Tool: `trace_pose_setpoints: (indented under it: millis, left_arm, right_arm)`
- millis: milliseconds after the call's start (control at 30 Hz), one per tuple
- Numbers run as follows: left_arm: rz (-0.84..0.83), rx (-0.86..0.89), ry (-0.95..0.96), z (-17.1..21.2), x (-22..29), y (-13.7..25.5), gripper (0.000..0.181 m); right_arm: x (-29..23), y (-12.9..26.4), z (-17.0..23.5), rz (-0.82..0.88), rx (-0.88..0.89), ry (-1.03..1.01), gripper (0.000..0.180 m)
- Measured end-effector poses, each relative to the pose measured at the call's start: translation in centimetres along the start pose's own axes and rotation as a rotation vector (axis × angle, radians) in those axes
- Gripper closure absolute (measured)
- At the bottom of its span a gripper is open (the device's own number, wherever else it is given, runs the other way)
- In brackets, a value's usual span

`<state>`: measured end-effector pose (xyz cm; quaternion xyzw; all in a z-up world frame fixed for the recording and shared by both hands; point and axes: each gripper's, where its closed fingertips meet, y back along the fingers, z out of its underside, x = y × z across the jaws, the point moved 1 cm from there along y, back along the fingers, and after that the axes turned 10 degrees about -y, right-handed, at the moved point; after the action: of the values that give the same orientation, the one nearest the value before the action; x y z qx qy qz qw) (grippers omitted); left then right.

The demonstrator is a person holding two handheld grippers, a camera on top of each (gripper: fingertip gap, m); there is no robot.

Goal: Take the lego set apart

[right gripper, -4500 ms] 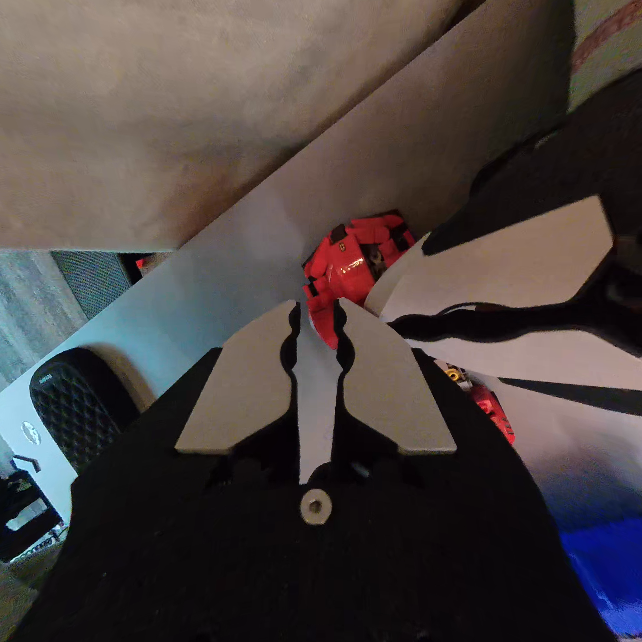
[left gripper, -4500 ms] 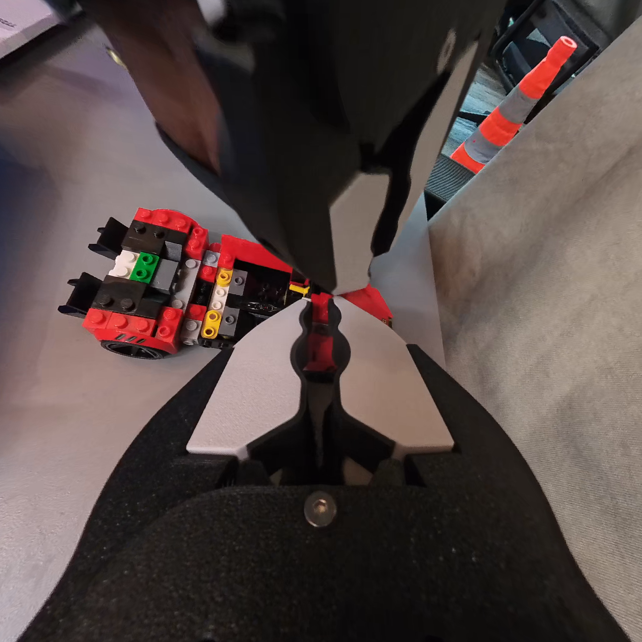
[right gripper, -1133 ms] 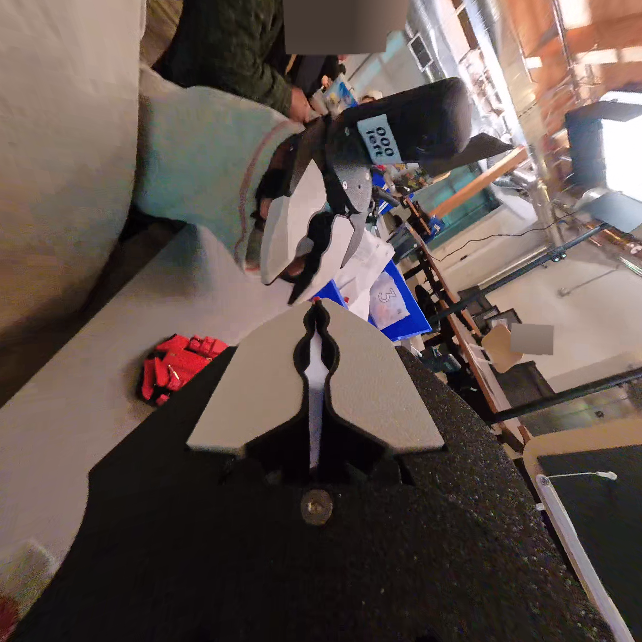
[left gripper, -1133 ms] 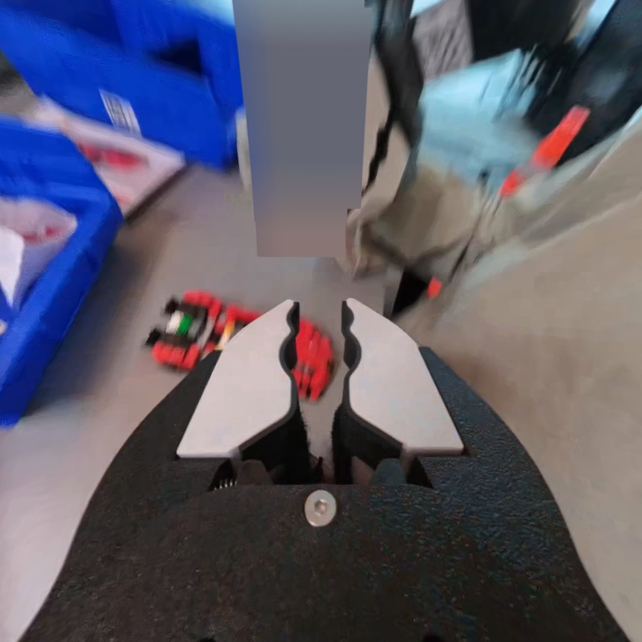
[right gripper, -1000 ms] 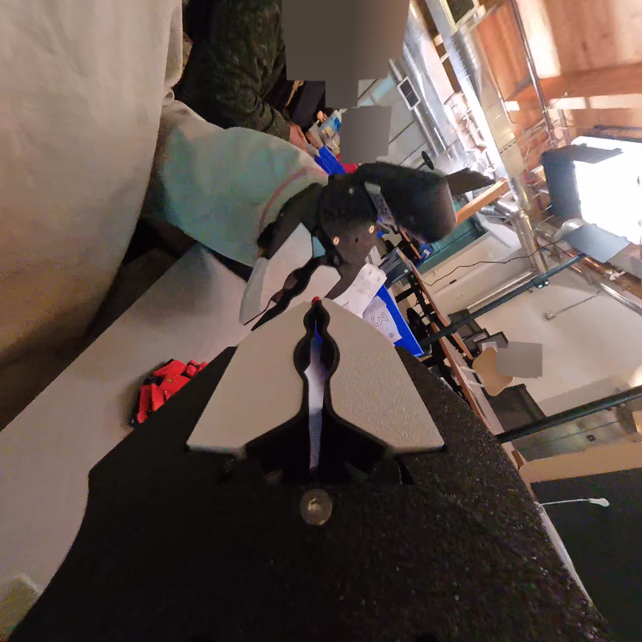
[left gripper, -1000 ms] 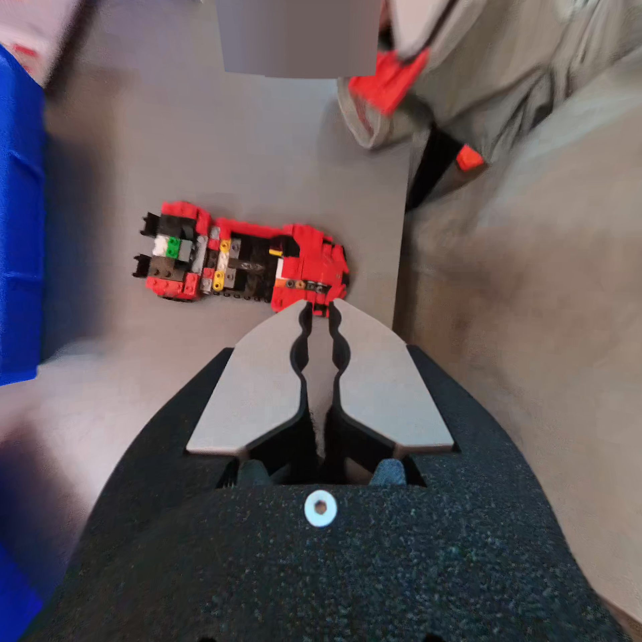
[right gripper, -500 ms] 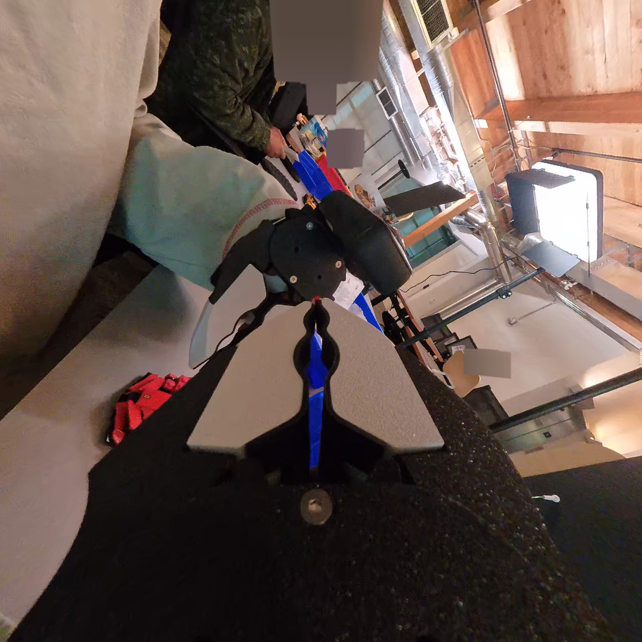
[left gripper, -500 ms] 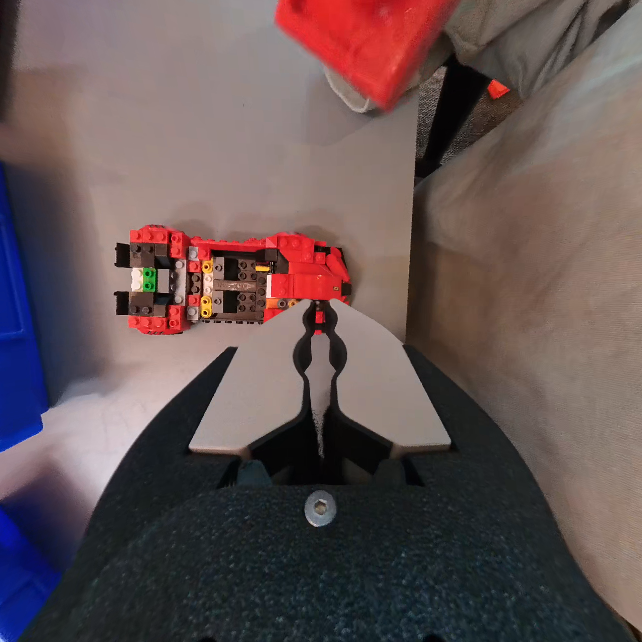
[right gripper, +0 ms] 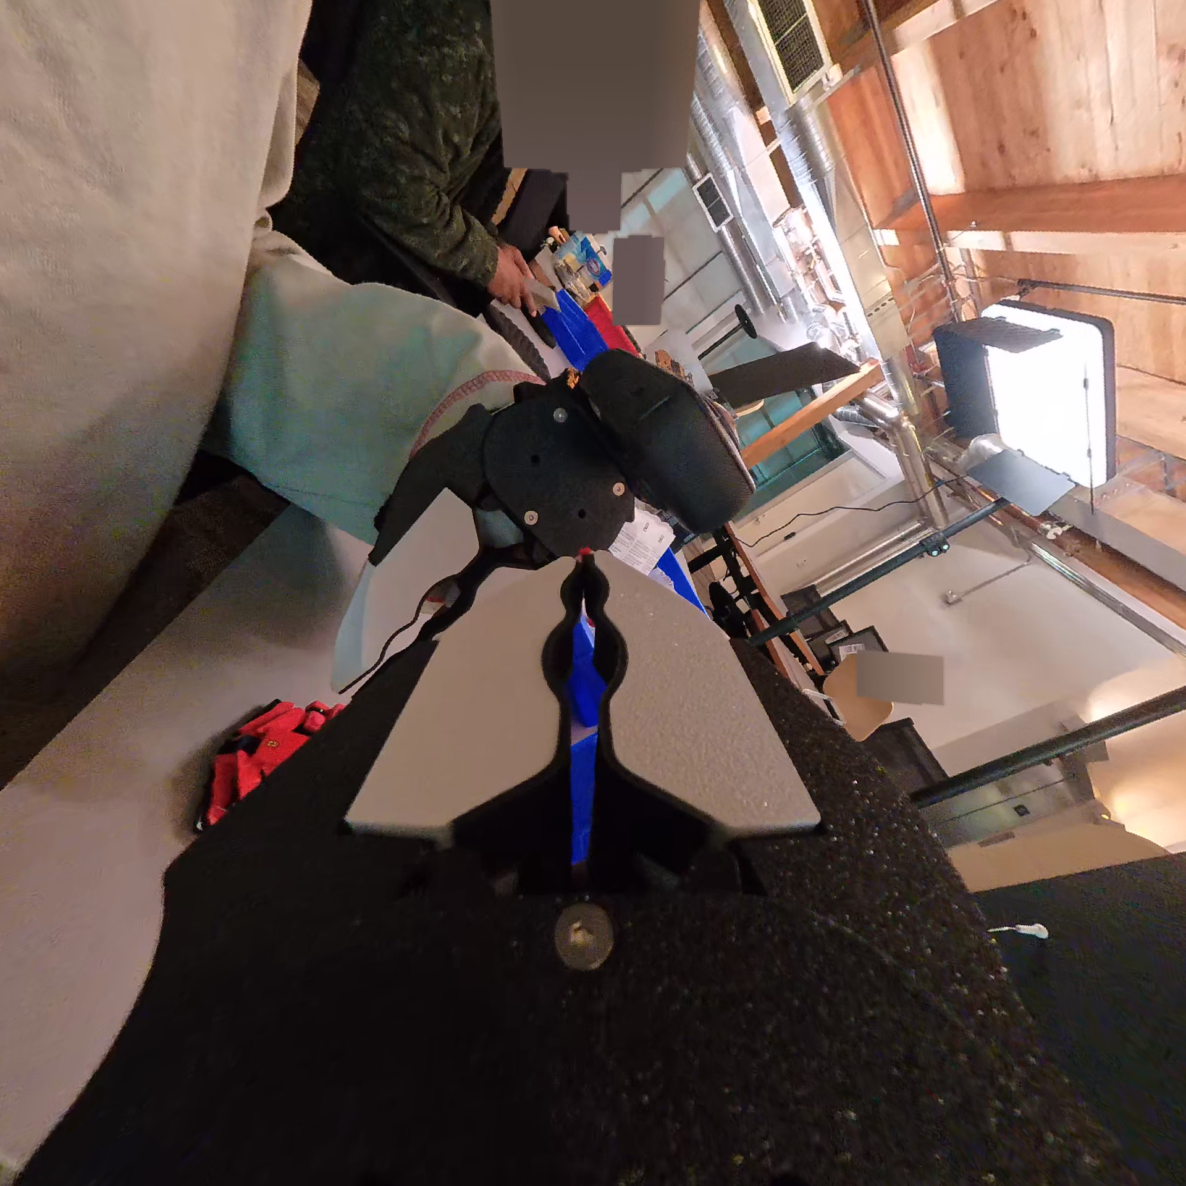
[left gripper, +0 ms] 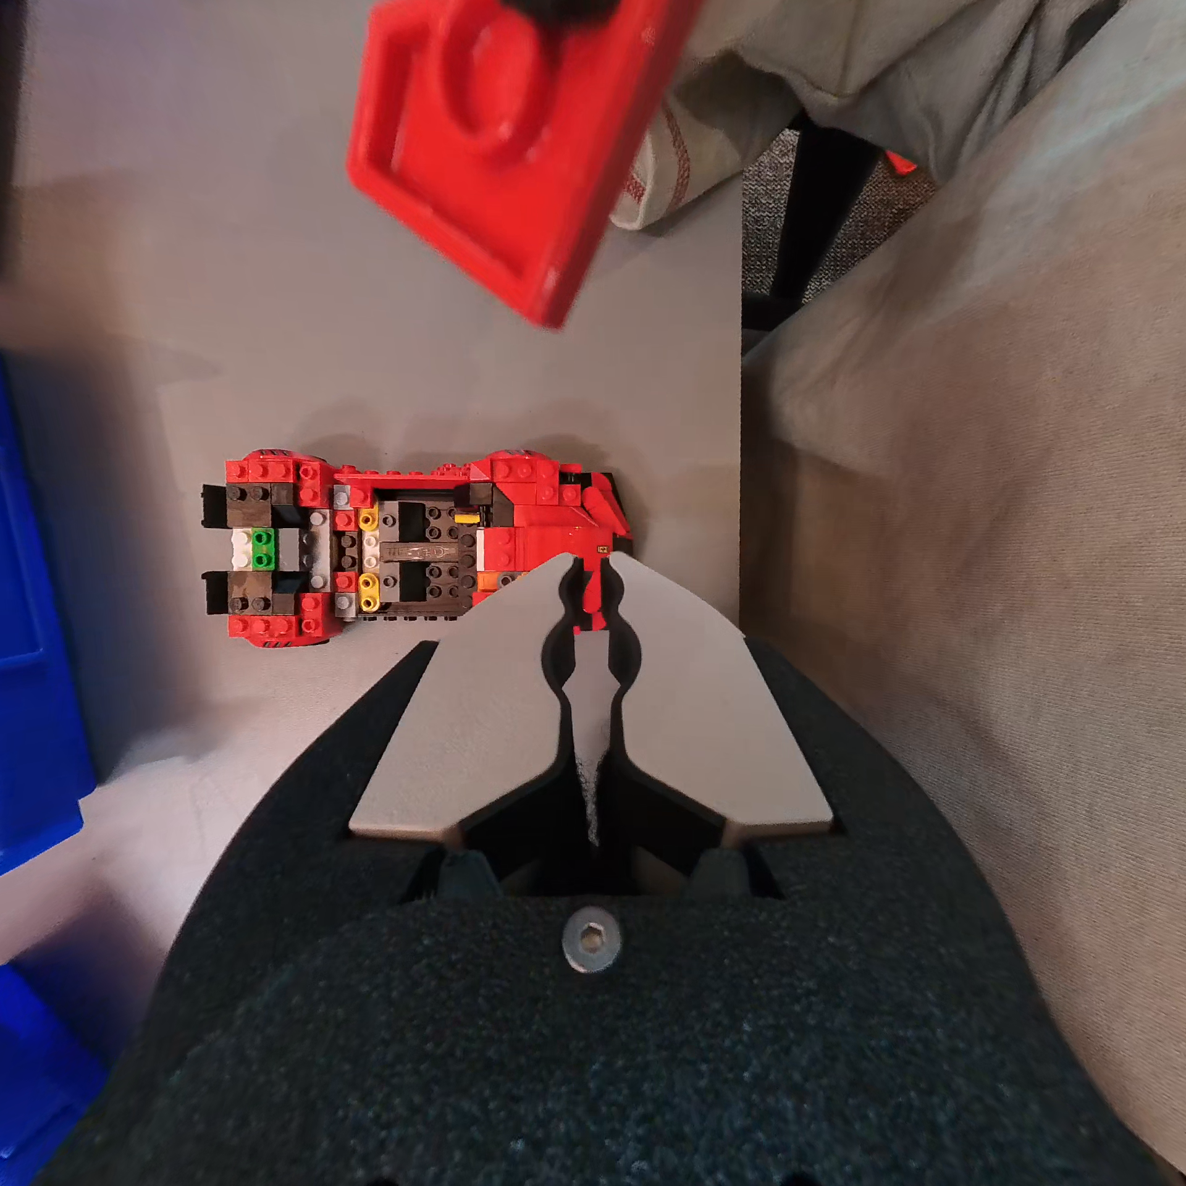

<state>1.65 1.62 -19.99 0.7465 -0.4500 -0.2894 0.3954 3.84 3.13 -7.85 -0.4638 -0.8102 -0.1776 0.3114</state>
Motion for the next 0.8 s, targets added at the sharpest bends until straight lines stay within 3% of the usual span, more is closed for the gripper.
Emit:
trace_pose_setpoints:
  millis: [800]
  left_arm:
    - [-0.001, 0.012, -0.032, -0.8, 0.08, -0.37, 0.176]
  right_arm:
    - [-0.43, -0.28, 0.55, -0.023, -0.011, -0.007, 0.18]
